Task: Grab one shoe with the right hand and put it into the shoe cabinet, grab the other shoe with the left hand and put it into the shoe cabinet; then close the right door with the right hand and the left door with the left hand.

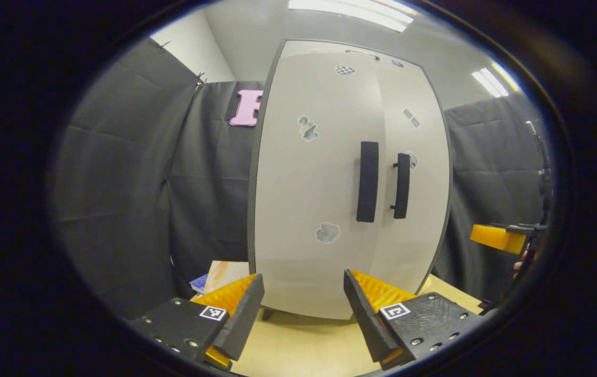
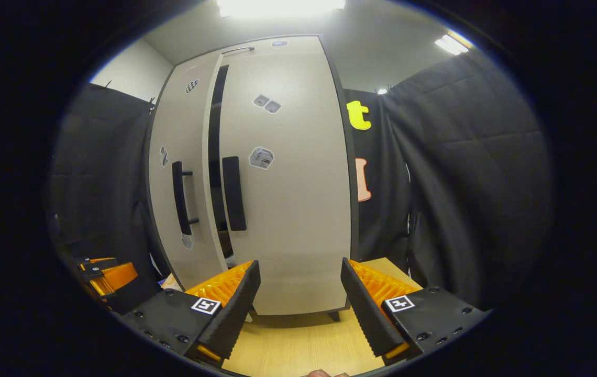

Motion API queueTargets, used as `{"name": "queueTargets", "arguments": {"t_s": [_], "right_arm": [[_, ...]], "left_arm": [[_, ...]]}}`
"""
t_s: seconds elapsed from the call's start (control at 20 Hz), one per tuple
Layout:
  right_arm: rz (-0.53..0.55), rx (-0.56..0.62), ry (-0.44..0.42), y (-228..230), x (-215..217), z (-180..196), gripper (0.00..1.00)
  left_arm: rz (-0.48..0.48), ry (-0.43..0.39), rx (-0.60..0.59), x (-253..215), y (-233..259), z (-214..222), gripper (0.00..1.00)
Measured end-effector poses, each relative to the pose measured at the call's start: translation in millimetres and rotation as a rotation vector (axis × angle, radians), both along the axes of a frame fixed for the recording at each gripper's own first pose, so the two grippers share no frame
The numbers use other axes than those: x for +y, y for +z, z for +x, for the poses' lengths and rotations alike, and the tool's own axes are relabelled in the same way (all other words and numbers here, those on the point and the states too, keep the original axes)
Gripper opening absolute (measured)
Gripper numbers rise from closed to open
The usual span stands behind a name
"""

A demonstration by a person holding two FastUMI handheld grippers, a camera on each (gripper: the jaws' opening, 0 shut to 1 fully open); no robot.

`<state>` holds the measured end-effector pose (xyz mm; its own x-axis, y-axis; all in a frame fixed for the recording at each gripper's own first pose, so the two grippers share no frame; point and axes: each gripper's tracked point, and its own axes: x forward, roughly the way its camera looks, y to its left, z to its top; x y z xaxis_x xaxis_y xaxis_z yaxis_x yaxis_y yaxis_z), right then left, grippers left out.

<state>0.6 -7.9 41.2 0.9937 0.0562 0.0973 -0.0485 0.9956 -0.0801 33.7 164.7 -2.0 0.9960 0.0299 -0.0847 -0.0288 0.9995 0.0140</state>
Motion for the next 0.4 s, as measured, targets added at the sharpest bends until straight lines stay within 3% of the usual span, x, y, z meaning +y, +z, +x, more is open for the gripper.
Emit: {"name": "queueTargets", "arguments": {"t_s": [0.05,0.35,0.4], "right_arm": [[0.008,-0.003,-0.003,0,0,0,0.98],[0.072,0.023,0.005,-23,5,-4,0.98],[0.094,0.021,0.018,-26,9,-4,0.98]], "left_arm": [[0.001,0.001,-0.003,1,0,0,0.9],[-0.031,0.023,-0.003,6,-6,1,0.9],[-0.039,0.034,-0.002,7,-8,1,0.83]]}}
